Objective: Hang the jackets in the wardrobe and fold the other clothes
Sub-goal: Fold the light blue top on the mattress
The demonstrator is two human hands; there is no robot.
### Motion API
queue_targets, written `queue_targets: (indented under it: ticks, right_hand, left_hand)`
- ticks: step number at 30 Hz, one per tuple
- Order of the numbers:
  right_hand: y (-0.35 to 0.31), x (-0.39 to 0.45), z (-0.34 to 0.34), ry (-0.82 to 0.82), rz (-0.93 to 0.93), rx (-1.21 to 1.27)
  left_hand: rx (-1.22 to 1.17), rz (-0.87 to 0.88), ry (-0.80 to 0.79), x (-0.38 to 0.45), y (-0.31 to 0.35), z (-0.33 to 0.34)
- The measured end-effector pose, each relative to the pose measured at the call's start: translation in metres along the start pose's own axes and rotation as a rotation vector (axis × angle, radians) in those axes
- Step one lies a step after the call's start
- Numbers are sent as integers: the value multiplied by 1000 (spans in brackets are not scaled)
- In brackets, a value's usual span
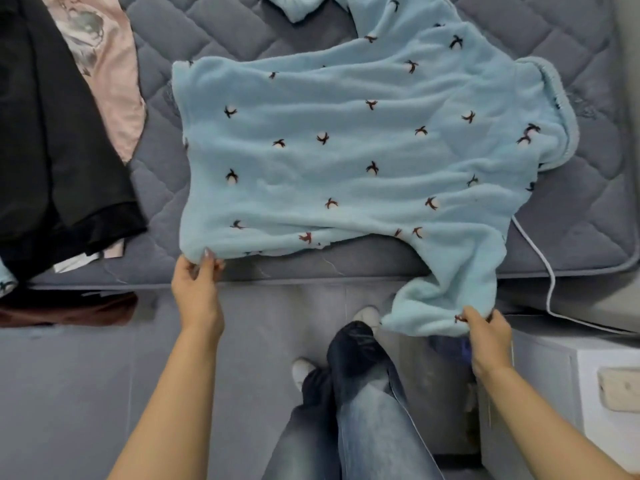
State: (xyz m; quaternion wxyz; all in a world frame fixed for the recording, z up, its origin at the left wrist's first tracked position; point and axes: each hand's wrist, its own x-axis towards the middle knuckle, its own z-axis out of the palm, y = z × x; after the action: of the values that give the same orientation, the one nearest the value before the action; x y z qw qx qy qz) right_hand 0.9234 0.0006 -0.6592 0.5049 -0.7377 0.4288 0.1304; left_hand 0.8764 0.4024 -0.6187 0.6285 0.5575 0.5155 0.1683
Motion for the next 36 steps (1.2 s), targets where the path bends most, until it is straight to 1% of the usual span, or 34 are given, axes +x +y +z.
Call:
queue_targets:
  ticks: [2,4,6,8,10,11,12,14,16,18,19,21,23,24,27,29,31,32,33,34,36]
  right_hand:
    - [7,-7,-27,73,58,79]
    - [11,-7,-45,122,107,81]
    - [17,-5,-51,101,139,35]
    - [26,1,-50,66,150,-64]
    - [31,11,-43,53,134,-158]
    - [32,15,-37,46,124,-180]
    - [34,20,-30,43,115,-204]
    - [33,30,-13,35,63,-302]
    - [26,40,5,-11,-23,-325]
    - [11,52,24,-56,-31,-179]
    - [2,58,32,-58,-8,-98]
    - [-12,68,45,-18,77,48]
    - [-18,74,50,33,132,135]
    - [-18,75,49,40,123,116]
    - [-18,73,40,-49,67,49]
    - [-21,72,26,-100,60,126]
    - [-25,71,6,-89,88,193]
    - [-27,71,-4,-68,118,203]
    - [-29,72,-13,-45,149,203]
    - [-33,73,-20,-21,179,199]
    - [-40,76,-25,14,197,187]
  left_hand:
    - [-2,41,7,-5,9,-23]
    - [-28,-29,17,-8,3,-40]
    - [-7,-178,-56,-12,-14,-44]
    - [-22,-372,-121,-12,-35,-42]
    - [-112,-542,-157,-7,-48,-31]
    - [-186,-613,-149,-3,-53,-25]
    - [-273,-674,-126,0,-57,-18]
    - [-430,-743,-40,5,-58,-4]
    - [-468,-795,69,9,-58,8]
    - [-416,-862,186,15,-60,17]
    - [-385,-904,208,17,-60,20]
    - [-384,-964,202,25,-58,26]
    - [-401,-963,205,31,-54,30]
    - [-391,-957,210,34,-52,33]
    - [-303,-925,231,37,-42,47]
    - [-297,-805,240,35,-36,55]
    - [-449,-576,180,31,-22,58]
    - [-577,-460,132,28,-15,54]
    - [-719,-382,84,24,-10,47]
    - [-830,-344,45,19,-10,38]
    - [-931,-389,59,5,-24,18]
